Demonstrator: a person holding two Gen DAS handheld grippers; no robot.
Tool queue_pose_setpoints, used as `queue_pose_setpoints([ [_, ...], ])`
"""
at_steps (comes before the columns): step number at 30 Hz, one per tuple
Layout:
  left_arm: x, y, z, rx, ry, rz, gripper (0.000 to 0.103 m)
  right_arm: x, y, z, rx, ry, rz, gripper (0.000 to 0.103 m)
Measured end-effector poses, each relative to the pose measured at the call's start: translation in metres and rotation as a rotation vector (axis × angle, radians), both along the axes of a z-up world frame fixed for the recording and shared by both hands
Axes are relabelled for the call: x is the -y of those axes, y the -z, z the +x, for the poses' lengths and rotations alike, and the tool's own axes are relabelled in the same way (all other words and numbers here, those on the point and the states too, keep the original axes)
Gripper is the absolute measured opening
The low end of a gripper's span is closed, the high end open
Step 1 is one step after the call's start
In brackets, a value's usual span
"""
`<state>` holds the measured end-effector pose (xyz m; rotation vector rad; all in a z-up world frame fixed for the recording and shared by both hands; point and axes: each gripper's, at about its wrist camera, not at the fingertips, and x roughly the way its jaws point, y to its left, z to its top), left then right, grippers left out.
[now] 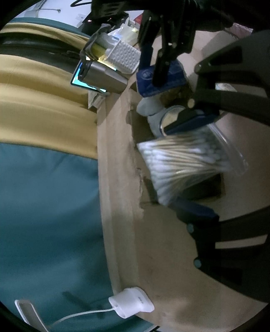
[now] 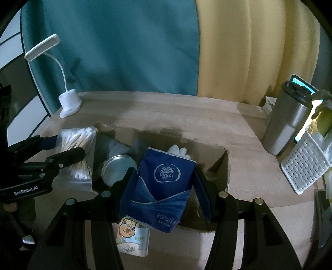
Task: Organize objects
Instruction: 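Carry the swab bag with the left gripper while the right carries the tissue pack over the box, then lower the swab bag into the box with the left gripper while the right releases the tissue pack inside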
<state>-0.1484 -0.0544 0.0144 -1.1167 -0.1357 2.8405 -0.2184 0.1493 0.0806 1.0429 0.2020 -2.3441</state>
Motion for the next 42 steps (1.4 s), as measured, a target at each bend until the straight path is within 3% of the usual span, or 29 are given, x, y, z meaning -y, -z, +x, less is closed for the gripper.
queue_pose_setpoints([
  [15,-0.004,0.016,-0.009,0.031,0.013,-0.058,0.062,0.007,0.013,-0.012,0.042,-0.017,-0.001,0.058],
  [30,-0.003,0.024,-0.012,0.050,0.029,-0.062,0.064,0.008,0.019,-0.015,0.061,-0.019,-0.010,0.060],
  [33,-0.002,0.022,-0.010,0.037,0.022,-0.047,0.066,0.008,0.018,-0.014,0.059,-0.016,-0.012,0.061],
  [35,-0.003,0.020,-0.008,0.025,0.017,-0.042,0.070,0.009,0.019,-0.013,0.052,-0.015,-0.007,0.069],
  [37,-0.003,0.018,-0.006,0.013,0.018,-0.036,0.077,0.008,0.018,-0.011,0.050,-0.017,-0.013,0.070],
  [42,-0.005,0.012,-0.001,-0.005,0.011,-0.029,0.077,0.006,0.017,-0.008,0.047,-0.016,-0.014,0.070],
])
